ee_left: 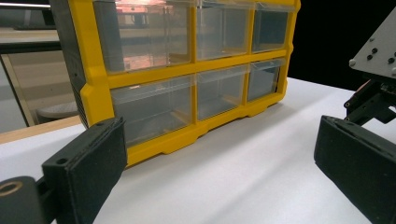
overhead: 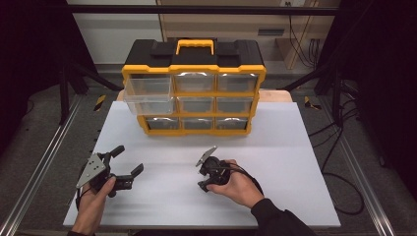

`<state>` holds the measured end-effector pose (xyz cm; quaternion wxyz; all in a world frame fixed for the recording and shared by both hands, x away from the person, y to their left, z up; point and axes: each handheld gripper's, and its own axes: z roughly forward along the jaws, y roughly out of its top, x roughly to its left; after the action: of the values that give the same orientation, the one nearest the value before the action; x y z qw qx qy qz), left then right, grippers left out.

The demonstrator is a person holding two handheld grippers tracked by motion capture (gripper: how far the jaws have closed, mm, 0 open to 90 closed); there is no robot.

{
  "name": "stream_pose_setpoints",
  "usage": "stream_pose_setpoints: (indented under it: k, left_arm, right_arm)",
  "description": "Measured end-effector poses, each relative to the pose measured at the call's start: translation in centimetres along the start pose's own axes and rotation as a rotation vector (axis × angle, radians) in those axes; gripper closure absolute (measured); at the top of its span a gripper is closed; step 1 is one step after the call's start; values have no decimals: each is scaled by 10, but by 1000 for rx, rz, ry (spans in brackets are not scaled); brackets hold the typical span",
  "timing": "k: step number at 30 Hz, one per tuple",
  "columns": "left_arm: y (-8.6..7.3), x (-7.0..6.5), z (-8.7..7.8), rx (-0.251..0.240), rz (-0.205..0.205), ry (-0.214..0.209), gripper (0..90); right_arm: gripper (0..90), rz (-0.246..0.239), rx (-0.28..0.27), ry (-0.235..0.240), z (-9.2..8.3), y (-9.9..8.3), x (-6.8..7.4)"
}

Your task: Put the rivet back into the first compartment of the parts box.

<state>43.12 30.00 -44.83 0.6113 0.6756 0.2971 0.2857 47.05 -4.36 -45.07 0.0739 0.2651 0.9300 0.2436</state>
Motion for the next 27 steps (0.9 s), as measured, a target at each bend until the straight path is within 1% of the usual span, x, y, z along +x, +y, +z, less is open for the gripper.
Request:
stream_pose_setpoints:
  k: [1, 2, 8, 10, 11, 12, 13, 14, 15, 17, 18, 19, 21, 22, 23, 24, 27]
  left_arm:
    - [0, 0, 0, 0, 0, 0, 27]
    - [0, 0, 0, 0, 0, 0, 27]
    - [0, 0, 0, 1, 2, -2, 27]
    - [0, 0, 0, 1, 1, -2, 27]
    - [0, 0, 0, 1, 1, -2, 27]
    - [0, 0, 0, 1, 2, -3, 27]
    - [0, 0, 0, 0, 1, -3, 27]
    - [0, 0, 0, 1, 2, -3, 27]
    - [0, 0, 0, 2, 2, -4, 27]
    - [0, 0, 0, 1, 2, -4, 27]
    - [0, 0, 0, 1, 2, -4, 27]
    - [0, 0, 0, 1, 2, -4, 27]
    - [0, 0, 0, 1, 2, -4, 27]
    - [0, 0, 0, 1, 2, -4, 27]
    - [0, 0, 0, 1, 2, -5, 27]
    - [0, 0, 0, 1, 2, -5, 27]
    - [0, 0, 0, 1, 2, -4, 27]
  right_arm:
    - [482, 1, 5, 4, 0, 0, 0]
    - [495, 12, 13, 4, 1, 1, 0]
    - [566, 11, 28, 18, 3, 2, 0]
    - [587, -2, 32, 22, 4, 2, 0]
    - [598, 10, 28, 28, 4, 2, 0]
    - [609, 9, 27, 28, 5, 2, 0]
    - [623, 21, 26, 31, 5, 3, 1]
    - [634, 8, 34, 26, 5, 3, 0]
    - [640, 9, 32, 28, 5, 3, 0]
    - [655, 15, 29, 34, 7, 4, 0]
    - [663, 29, 38, 31, 7, 4, 1]
    - [673, 7, 50, 22, 7, 4, -1]
    - [693, 4, 45, 21, 8, 5, -2]
    - [706, 7, 49, 20, 8, 5, -3]
    - [716, 34, 44, 32, 8, 6, -1]
    - [727, 55, 46, 33, 8, 7, 0]
    - [760, 48, 42, 39, 9, 8, 0]
